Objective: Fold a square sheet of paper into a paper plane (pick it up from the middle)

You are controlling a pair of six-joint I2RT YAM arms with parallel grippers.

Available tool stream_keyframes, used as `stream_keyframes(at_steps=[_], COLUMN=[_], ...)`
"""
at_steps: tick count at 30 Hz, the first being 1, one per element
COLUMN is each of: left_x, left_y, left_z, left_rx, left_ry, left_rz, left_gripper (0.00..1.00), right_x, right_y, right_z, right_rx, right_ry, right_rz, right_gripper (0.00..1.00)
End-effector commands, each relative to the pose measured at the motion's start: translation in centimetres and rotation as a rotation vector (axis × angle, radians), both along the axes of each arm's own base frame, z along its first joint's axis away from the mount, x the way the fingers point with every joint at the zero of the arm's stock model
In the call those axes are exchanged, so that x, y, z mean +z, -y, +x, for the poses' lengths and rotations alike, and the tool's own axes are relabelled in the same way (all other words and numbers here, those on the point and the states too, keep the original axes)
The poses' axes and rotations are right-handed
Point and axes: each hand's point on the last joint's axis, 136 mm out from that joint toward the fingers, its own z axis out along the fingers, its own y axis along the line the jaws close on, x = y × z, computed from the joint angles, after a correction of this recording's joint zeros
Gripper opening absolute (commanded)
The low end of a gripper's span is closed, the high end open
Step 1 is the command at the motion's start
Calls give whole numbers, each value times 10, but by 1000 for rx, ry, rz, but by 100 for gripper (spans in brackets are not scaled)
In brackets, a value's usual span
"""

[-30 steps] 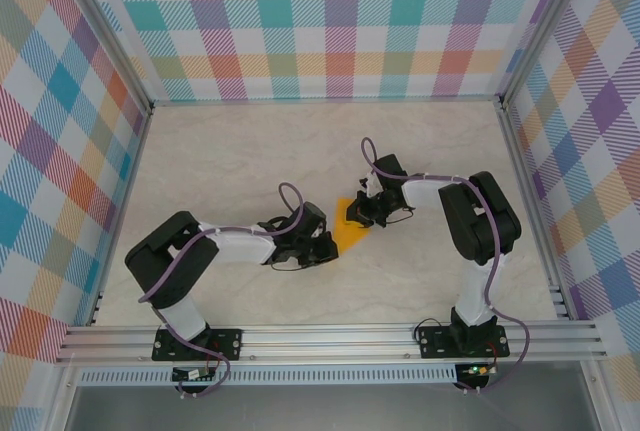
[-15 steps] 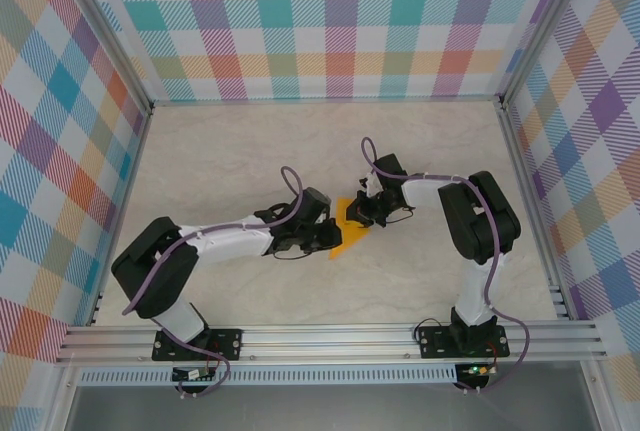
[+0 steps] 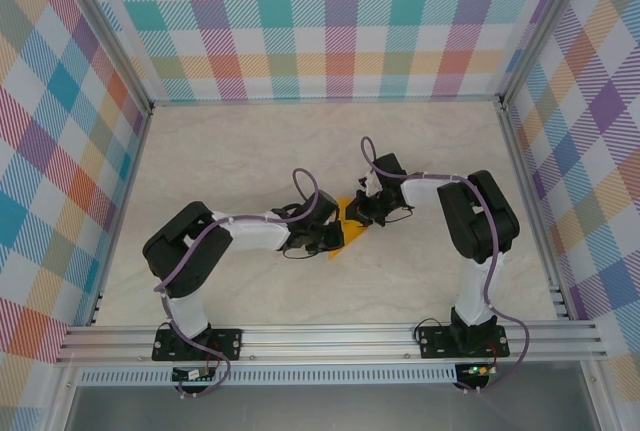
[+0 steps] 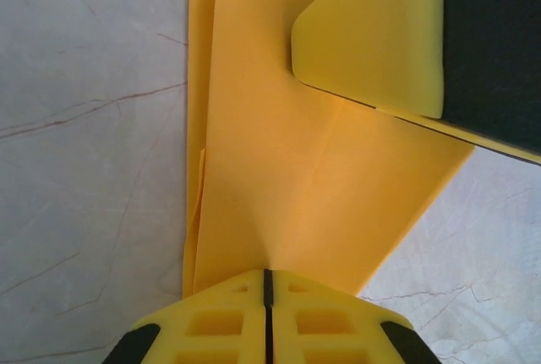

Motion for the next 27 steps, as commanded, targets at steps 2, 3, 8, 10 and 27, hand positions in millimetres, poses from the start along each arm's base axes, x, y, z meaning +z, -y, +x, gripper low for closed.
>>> stream_keyframes(at_steps=[2, 3, 8, 10, 27], left_x=[-13, -13, -9, -5, 26], left_y=[-14, -16, -20, -18, -6], left_z=[-22, -26, -43, -47, -23], left_rx=[-4, -4, -29, -44, -2], left_ry=[-81, -93, -144, -153, -22], left_rz=[2, -2, -27, -41, -118], left_gripper=[8, 8, 9, 9, 8], right_x=[-47, -45, -32, -22, 42], right_y=[27, 26, 20, 15, -7], right_z=[-15, -14, -16, -18, -28], right_rx=[-32, -32, -22, -11, 67], right_ry=[-70, -69, -65, -59, 66], right_rz=[-177, -172, -121, -82, 53], right_gripper=[6, 6, 7, 7, 11])
